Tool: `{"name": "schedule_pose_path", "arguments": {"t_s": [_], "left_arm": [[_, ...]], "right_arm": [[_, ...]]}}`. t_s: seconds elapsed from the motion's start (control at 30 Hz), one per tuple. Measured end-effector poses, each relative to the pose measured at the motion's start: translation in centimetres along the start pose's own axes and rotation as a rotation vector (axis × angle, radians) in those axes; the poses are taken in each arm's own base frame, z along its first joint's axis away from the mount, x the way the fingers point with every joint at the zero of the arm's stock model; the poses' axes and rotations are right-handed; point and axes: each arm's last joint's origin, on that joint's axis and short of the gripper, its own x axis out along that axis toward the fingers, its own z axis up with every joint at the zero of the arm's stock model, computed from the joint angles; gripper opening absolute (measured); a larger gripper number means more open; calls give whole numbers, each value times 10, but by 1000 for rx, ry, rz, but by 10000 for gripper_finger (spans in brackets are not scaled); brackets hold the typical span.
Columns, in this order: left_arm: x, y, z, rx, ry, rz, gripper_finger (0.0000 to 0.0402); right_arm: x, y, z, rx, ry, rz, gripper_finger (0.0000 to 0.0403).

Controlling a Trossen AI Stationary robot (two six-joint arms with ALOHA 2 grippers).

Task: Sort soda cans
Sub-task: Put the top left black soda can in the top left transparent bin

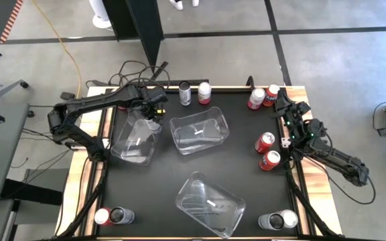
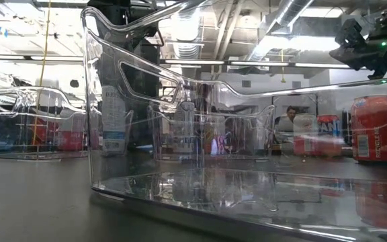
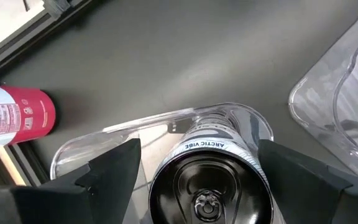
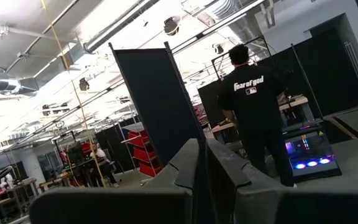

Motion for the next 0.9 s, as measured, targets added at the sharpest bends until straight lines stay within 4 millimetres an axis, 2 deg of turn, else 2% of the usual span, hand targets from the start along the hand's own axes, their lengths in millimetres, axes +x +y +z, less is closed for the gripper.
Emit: {"name": "schedule_pose_path", "arguments": {"t_s": [0.37,0.9], "left_arm": [[0,0,0,11,-1,-1,323],[0,0,0,15,6,-12,355]], "right_arm": [[0,0,0,0,0,0,50],[0,0,0,0,0,0,50]]}}
